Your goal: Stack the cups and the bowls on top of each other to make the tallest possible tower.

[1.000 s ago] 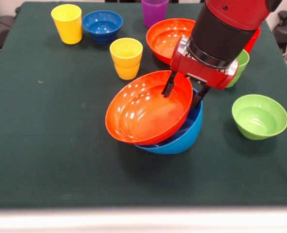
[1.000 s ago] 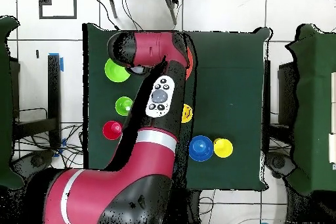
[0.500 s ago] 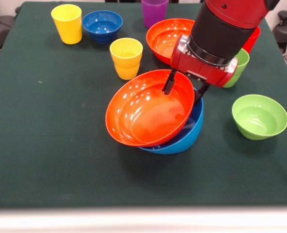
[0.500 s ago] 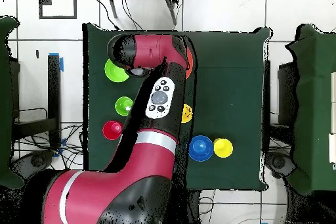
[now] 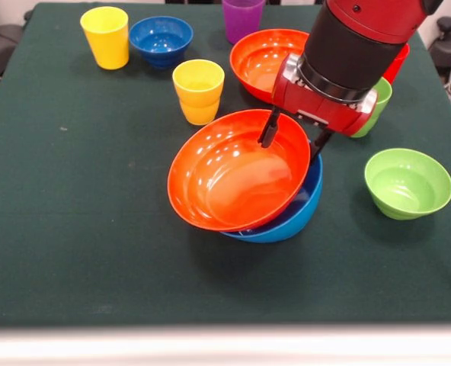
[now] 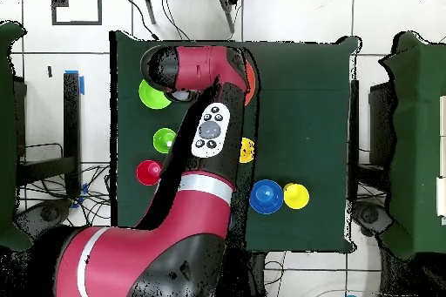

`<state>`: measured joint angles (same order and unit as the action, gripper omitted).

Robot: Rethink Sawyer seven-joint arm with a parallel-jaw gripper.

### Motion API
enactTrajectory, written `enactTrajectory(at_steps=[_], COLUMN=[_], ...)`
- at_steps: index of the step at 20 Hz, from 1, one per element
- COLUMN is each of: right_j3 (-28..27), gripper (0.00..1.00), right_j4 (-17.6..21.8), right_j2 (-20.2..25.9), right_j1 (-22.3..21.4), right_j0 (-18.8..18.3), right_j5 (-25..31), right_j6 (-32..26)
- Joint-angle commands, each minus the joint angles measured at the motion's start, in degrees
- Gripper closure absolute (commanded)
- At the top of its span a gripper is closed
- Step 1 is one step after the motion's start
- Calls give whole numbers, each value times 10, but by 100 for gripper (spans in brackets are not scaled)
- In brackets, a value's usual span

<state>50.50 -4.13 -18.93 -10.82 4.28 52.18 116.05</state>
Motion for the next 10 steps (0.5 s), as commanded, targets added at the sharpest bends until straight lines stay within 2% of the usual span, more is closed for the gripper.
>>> enactTrajectory(at_steps=[1,10], right_j3=[52,52], gripper=[0,0], right_j4=[-13,-19], right_j2=[79,82], right_j1=[1,-1], right_j0=[7,7], right_j5=[-14,-3], right_j6=[42,41])
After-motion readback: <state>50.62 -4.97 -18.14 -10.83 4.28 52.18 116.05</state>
